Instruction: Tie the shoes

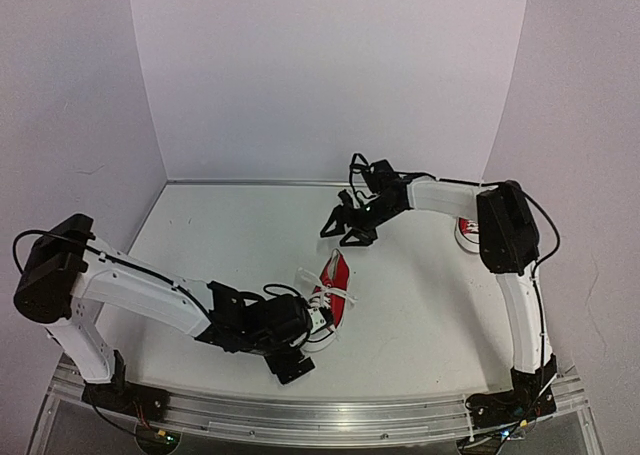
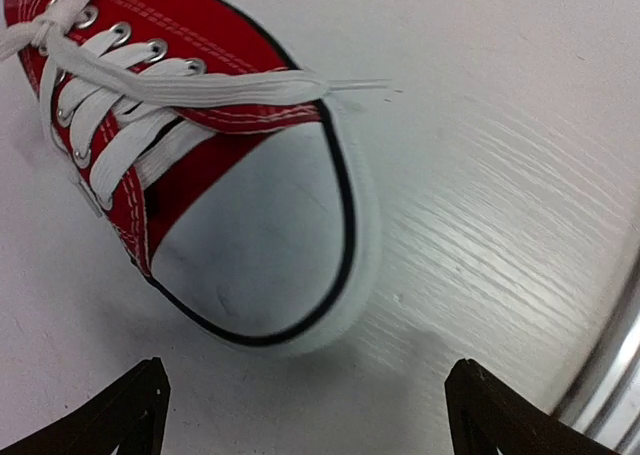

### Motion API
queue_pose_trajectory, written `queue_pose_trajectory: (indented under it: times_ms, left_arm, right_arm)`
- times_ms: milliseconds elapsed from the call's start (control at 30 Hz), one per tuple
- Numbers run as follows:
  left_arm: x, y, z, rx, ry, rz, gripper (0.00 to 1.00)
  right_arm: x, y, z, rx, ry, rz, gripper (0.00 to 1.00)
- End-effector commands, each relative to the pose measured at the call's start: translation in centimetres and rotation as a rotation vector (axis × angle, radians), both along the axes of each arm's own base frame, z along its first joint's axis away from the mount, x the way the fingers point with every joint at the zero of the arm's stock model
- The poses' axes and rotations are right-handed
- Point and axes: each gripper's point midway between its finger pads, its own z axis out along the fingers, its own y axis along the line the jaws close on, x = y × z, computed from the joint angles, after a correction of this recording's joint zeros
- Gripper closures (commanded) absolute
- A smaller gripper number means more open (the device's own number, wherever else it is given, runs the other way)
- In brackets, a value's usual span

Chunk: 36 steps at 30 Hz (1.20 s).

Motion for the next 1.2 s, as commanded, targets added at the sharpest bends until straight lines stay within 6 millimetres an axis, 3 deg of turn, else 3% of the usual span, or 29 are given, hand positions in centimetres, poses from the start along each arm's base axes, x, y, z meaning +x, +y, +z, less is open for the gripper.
queue_pose_trajectory:
  times_ms: [0,100,200,333,467,600,733,800,900,967,1067,1167]
  left_arm:
    - [3.8,-1.8,1.6,-0.115,-0.093,0.258,0.01]
    - [6.0,-1.1,1.4,-0.118,-0.106,0.380,0.00]
    - [8.9,0.9,1.4,-0.116,-0.111,0.502,0.00]
    - [14.6,4.7,1.7,-0.141,-0.109,0.656,0.00]
    - [20.4,7.1,2.1,-0.154,-0.129,0.713,0.00]
    - [25.4,6.7,2.0,-0.191,-0.115,0.706,0.00]
    - [29.6,4.9,1.3,-0.274,-0.050,0.702,0.00]
    - [31.0,3.9,1.4,-0.297,-0.023,0.690,0.00]
    - [30.8,3.5,2.9,-0.336,-0.006,0.659,0.00]
    - [29.0,4.6,4.2,-0.362,0.017,0.649,0.00]
    - [24.6,6.4,5.0,-0.360,0.083,0.606,0.00]
    - [19.3,8.3,4.2,-0.378,0.204,0.609,0.00]
  right_arm:
    - [-0.7,2.0,-1.4,0.020,0.045,0.044,0.31]
    - [-2.3,1.5,-2.8,0.004,0.083,0.066,0.34]
    - [-4.9,-0.5,-3.9,-0.032,0.122,0.079,0.37]
    - [-8.5,-3.3,-4.2,-0.058,0.171,0.063,0.43]
    - [-12.9,-5.8,-3.8,-0.055,0.223,0.030,0.43]
    - [-17.3,-7.0,-3.9,-0.048,0.273,0.027,0.38]
    - [-21.1,-6.5,-4.4,-0.044,0.316,0.073,0.35]
    - [-22.0,-6.1,-4.2,-0.030,0.326,0.087,0.33]
    - [-21.7,-5.6,-2.5,0.005,0.292,0.096,0.32]
    - [-21.3,-5.1,-0.6,0.043,0.255,0.106,0.30]
    - [-21.4,-4.6,1.0,0.087,0.237,0.136,0.30]
    - [-22.2,-4.4,-0.1,0.083,0.267,0.172,0.30]
